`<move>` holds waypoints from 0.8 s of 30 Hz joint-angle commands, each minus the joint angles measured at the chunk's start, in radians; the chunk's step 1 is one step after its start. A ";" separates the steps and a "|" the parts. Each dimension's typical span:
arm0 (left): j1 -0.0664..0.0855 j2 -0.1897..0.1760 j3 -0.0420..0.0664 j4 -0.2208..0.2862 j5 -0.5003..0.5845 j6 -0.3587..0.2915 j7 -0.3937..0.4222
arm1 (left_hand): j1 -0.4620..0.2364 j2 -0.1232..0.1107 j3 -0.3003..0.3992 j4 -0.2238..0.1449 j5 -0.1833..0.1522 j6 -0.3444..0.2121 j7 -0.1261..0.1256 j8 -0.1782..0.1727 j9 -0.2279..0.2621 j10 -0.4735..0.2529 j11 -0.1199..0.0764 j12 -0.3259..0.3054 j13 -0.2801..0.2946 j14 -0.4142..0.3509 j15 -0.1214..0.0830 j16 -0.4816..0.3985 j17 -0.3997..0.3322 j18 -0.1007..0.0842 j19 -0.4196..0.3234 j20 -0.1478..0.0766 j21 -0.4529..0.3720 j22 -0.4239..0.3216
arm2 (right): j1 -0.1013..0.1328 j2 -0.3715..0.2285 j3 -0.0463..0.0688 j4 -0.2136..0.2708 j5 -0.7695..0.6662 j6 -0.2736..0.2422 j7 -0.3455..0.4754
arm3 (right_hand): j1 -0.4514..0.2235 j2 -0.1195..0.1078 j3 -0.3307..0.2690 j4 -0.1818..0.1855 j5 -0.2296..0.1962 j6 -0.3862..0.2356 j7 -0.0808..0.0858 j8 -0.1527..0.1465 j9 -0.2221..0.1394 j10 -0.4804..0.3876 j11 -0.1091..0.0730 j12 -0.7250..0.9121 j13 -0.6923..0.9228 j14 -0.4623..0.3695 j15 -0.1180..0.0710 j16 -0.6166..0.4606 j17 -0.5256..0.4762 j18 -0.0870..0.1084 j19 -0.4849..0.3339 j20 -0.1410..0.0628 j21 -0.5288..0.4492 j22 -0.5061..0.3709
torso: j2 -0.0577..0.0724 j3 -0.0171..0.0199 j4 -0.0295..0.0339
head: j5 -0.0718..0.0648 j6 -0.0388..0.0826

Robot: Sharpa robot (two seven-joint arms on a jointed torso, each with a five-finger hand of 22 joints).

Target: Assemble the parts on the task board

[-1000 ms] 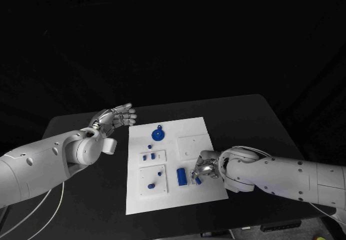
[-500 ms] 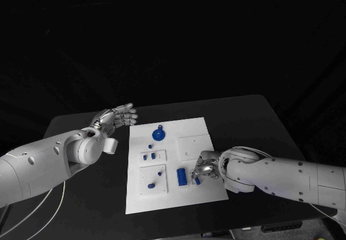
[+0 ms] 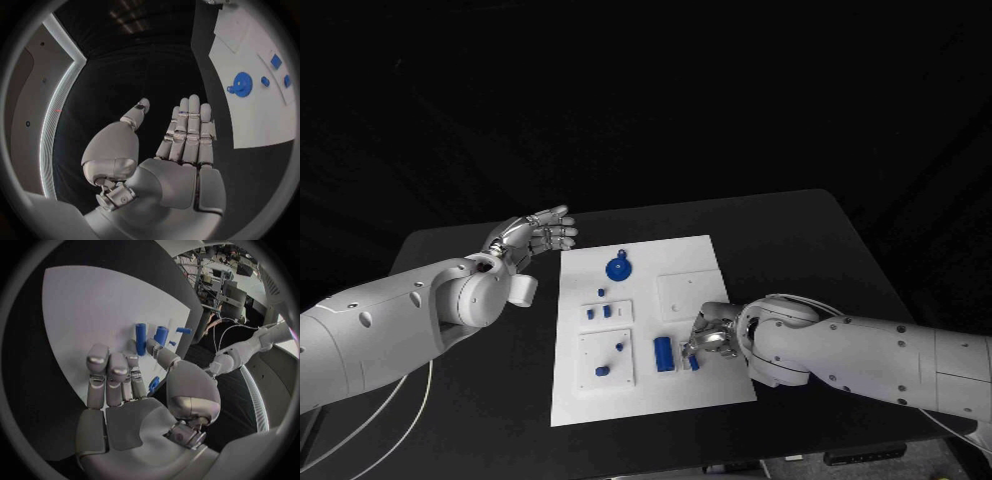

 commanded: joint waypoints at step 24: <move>0.001 0.001 0.001 0.002 0.000 0.015 0.004 | 0.001 0.009 0.006 0.003 0.000 -0.008 0.000 0.005 -0.001 -0.009 -0.001 -0.001 -0.002 0.007 0.002 -0.007 0.003 0.013 -0.002 0.006 -0.006 0.002 | -0.003 0.001 -0.001 0.003 0.006 0.003 0.027 | -0.115 -0.051 -0.109 0.014 -0.005 0.004 -0.003 0.001 -0.003 0.001 -0.007 0.002 0.004 -0.003 -0.008 0.000 0.003 0.046 -0.005 -0.012 -0.001 0.012 | 0.000 -0.0001 -0.0005 | 0.007 0.000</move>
